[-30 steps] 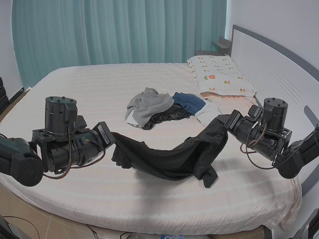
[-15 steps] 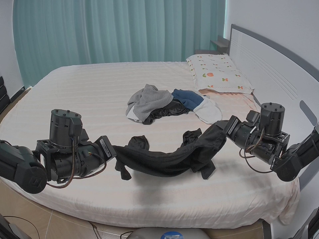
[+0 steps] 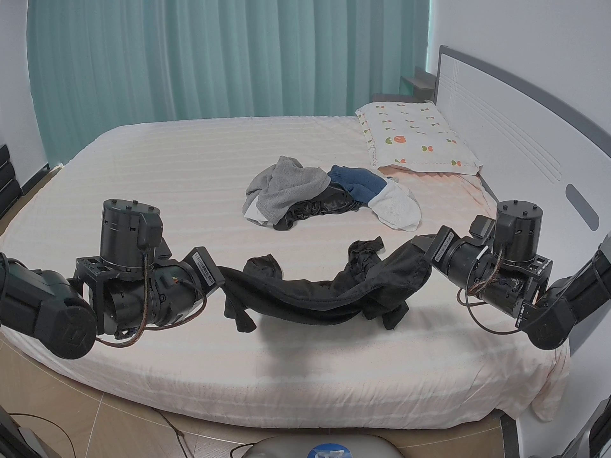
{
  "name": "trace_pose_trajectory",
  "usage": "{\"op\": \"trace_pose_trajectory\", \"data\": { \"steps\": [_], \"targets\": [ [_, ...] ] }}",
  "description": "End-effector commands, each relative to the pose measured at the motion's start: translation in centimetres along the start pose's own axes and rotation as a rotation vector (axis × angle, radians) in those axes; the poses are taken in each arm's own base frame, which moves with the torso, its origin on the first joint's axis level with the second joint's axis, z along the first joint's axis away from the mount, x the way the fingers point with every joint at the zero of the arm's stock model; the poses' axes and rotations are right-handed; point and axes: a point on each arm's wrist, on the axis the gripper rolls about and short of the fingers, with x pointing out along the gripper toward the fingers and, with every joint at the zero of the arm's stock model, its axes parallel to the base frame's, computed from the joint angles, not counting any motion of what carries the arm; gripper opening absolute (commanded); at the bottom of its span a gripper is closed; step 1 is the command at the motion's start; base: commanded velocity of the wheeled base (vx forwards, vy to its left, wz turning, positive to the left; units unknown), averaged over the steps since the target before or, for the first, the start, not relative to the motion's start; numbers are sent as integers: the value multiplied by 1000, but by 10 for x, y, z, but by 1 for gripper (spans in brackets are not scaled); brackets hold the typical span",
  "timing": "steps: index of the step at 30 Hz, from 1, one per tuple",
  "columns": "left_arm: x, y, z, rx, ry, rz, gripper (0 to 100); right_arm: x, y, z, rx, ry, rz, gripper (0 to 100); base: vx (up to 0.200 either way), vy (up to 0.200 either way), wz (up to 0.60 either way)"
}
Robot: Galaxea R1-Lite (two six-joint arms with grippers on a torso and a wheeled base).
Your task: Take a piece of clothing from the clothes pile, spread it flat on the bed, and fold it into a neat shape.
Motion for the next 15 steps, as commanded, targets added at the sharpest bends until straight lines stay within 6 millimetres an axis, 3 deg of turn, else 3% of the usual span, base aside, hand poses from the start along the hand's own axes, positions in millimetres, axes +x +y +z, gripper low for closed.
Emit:
{"op": "trace_pose_trajectory", "data": {
  "steps": [1,2,15],
  "targets": [
    [3,1,2,-6,-5,6,0,1,0,-2,-1,5,0,0,0,0,0],
    [2,3,6,-19,-11,8,0,1,1,-5,-3,14,2,0,0,0,0],
    [1,3,8,-34,-21,1,0,-3,5,1,-1,-7,16,0,0,200,0]
  ]
}}
